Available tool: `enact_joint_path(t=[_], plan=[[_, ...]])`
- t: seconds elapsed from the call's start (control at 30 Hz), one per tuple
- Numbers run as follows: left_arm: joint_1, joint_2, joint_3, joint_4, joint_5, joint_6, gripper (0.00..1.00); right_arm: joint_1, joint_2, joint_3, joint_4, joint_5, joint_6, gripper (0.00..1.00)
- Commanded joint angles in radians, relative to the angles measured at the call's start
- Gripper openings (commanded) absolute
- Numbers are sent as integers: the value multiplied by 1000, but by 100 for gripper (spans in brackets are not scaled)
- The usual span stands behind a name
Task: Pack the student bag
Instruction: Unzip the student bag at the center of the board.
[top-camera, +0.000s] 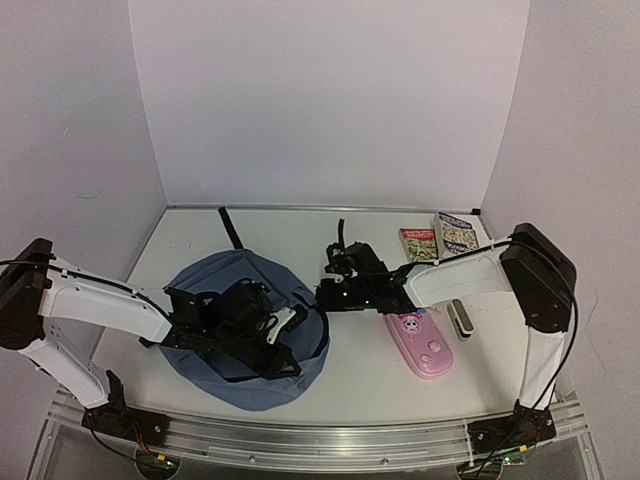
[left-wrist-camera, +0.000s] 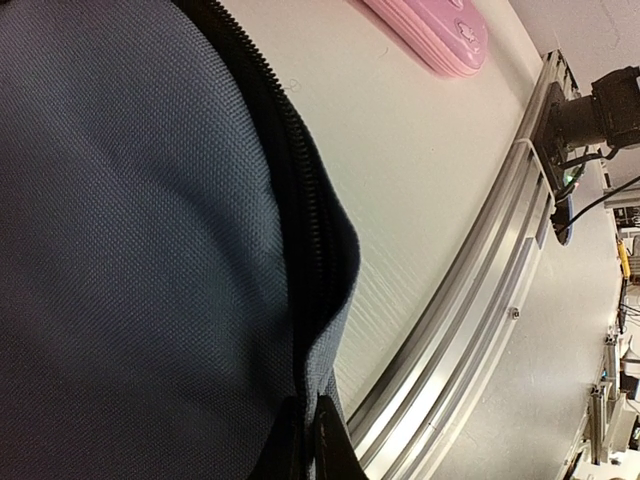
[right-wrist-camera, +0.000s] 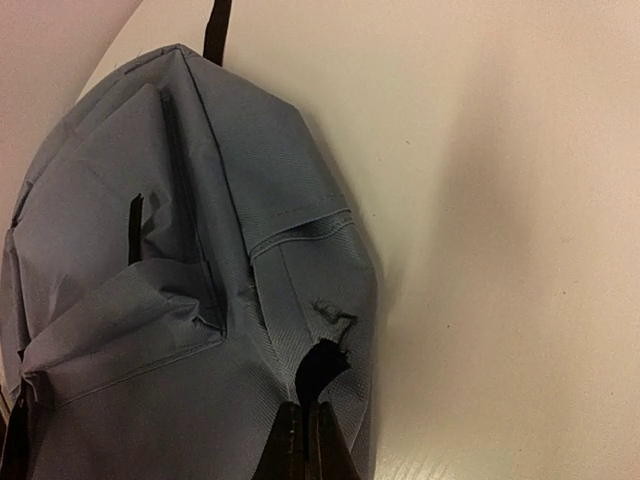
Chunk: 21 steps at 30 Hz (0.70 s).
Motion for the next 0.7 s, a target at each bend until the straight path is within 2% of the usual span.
enact_joint_path(t=[0.0, 0.17, 0.4, 0.5, 0.67], plan=[[-13, -36, -20, -43, 35, -6, 0, 3, 47, 75, 53, 26, -8, 0], [-13, -47, -30, -52, 0, -16, 1, 3, 76, 107, 55, 27, 24, 0], [-13, -111, 36, -1, -222, -104, 36, 6, 3, 37, 57, 41, 59, 0], [-12, -79, 113, 7, -311, -123, 57, 14, -21, 14, 59, 37, 69, 0], [-13, 25, 189, 17, -385, -127, 67, 21, -50, -10, 67, 34, 100, 0]])
